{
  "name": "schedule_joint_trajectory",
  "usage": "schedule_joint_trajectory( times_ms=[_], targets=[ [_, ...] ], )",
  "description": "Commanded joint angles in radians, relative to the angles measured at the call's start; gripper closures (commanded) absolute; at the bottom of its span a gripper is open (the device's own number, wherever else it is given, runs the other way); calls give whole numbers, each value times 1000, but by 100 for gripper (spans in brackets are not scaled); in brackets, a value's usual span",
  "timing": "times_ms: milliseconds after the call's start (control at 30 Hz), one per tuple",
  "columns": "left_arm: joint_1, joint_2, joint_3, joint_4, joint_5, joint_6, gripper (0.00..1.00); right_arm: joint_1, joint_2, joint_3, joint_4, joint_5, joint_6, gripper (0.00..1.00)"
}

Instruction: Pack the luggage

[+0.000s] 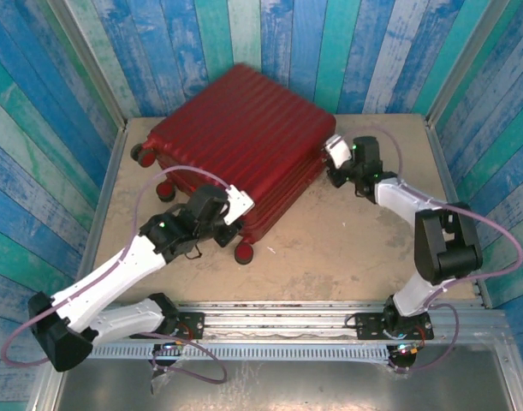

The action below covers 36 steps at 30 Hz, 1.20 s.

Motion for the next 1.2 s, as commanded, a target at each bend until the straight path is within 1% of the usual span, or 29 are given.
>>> schedule_joint_trajectory(
  times_ms=[0,100,200,267,333,367,467,533,600,667,767,833,900,1033,1167],
  targets=[
    [-9,-104,-14,-151,69,159,100,-92,66,98,84,59,37,100],
    [-11,-146,-33,-220,69,236,100,-140,144,189,52,-8,20,100],
    [-12,-189,-75,-298,3,334,100,-184,211,263,15,-82,-1,100],
    [-12,-220,-103,-334,-47,369,100,-221,242,285,18,-180,-8,100],
    [-12,-256,-117,-354,-57,393,100,-251,272,305,16,-274,-17,100],
    [-12,-280,-121,-356,-56,407,100,-264,290,321,13,-320,-27,100],
    [-12,-367,-134,-326,-45,453,100,-281,342,382,-21,-407,-60,100],
    [-12,-439,-162,-291,-40,526,100,-282,379,430,-45,-502,-85,100],
    [-12,-507,-193,-275,-39,624,100,-280,416,465,-38,-624,-101,100],
    [-12,-559,-227,-263,-46,716,100,-272,443,495,-15,-686,-87,100],
    [-12,-617,-292,-218,-53,812,100,-237,475,554,-32,-669,-109,100],
    [-12,-639,-318,-177,-36,832,100,-207,501,606,-83,-654,-137,100],
    [-12,-665,-342,-115,-17,829,100,-177,527,652,-108,-638,-137,100],
    [-12,-709,-374,-39,23,808,100,-133,581,715,-90,-615,-77,100],
    [-12,-743,-396,13,24,729,100,-91,620,742,-77,-565,-57,100]
  ],
)
